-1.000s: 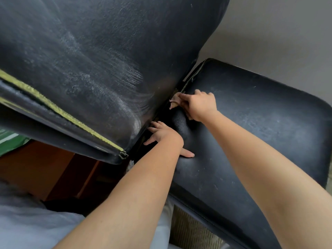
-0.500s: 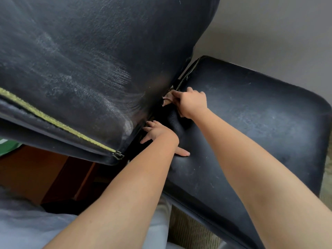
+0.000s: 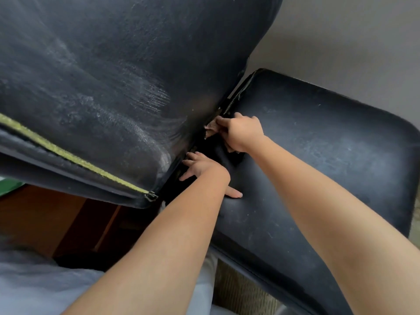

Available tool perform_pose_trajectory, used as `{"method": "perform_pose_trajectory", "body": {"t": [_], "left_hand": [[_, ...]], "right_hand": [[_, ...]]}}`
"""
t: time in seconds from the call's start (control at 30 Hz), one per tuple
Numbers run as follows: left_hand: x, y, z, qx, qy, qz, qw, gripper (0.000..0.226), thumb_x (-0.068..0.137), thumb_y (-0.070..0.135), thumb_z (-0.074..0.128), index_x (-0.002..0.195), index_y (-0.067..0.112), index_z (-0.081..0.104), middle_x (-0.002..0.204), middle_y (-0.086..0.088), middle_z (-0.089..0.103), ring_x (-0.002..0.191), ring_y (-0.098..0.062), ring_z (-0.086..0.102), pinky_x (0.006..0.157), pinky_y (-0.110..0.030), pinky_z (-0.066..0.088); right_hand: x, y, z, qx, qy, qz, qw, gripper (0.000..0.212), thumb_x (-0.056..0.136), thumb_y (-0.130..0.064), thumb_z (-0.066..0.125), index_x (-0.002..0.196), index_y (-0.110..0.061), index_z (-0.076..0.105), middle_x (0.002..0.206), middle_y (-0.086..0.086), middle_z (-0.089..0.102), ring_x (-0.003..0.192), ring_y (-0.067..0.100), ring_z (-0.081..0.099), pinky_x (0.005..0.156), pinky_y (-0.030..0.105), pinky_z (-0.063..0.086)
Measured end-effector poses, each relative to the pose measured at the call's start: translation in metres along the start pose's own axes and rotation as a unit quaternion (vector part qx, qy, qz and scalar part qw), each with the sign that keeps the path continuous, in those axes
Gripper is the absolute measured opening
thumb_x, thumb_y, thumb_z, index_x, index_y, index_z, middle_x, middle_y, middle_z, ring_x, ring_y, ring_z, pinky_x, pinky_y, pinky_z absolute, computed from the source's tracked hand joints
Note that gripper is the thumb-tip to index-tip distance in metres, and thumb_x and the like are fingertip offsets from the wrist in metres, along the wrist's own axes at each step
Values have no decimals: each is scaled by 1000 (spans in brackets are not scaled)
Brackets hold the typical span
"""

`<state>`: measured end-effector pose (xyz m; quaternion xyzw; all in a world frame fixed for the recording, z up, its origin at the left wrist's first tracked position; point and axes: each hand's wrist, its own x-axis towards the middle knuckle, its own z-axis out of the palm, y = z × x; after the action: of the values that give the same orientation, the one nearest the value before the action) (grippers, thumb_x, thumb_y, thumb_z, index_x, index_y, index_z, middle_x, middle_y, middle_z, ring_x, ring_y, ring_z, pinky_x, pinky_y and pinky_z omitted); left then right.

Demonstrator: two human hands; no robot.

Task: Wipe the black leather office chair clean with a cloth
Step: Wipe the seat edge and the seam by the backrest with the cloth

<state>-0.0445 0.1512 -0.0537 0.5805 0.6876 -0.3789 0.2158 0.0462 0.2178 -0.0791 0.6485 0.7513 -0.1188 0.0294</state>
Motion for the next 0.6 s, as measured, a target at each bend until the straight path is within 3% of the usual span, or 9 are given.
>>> {"method": "perform_pose_trajectory", "body": {"t": [0.1, 0.33, 0.47, 0.6], "left_hand": [[1, 1, -2, -14, -7, -9, 1000, 155, 50, 79, 72, 146, -4, -17, 156, -25, -8, 144, -42, 7, 98, -53, 44], [2, -3, 5, 22, 19, 32, 999, 151, 52, 86, 63, 148, -5, -9, 155, -28, -5, 142, -47, 11, 90, -55, 48], [-1, -4, 4, 23, 20, 40, 999, 149, 54, 85, 63, 148, -5, -9, 155, -28, -5, 142, -47, 9, 91, -54, 48], [2, -3, 4, 30, 18, 43, 998, 147, 56, 85, 62, 148, -6, -9, 155, -29, -6, 142, -48, 9, 92, -54, 47]], "right_hand": [[-9, 3, 3, -23, 16, -22, 999, 46, 97, -38, 41, 143, -38, 33, 114, 9, 52, 102, 31, 55, 81, 35, 31], [4, -3, 2, 4, 24, 37, 999, 48, 92, -30, 53, 138, -39, 40, 113, 9, 50, 104, 31, 52, 82, 35, 32], [-8, 0, 6, -12, 37, -7, 999, 47, 97, -37, 44, 142, -38, 34, 111, 10, 51, 104, 32, 52, 80, 35, 31], [5, 1, 3, -46, 57, 21, 997, 44, 98, -33, 44, 141, -37, 37, 115, 10, 51, 107, 31, 50, 82, 35, 34]]}}
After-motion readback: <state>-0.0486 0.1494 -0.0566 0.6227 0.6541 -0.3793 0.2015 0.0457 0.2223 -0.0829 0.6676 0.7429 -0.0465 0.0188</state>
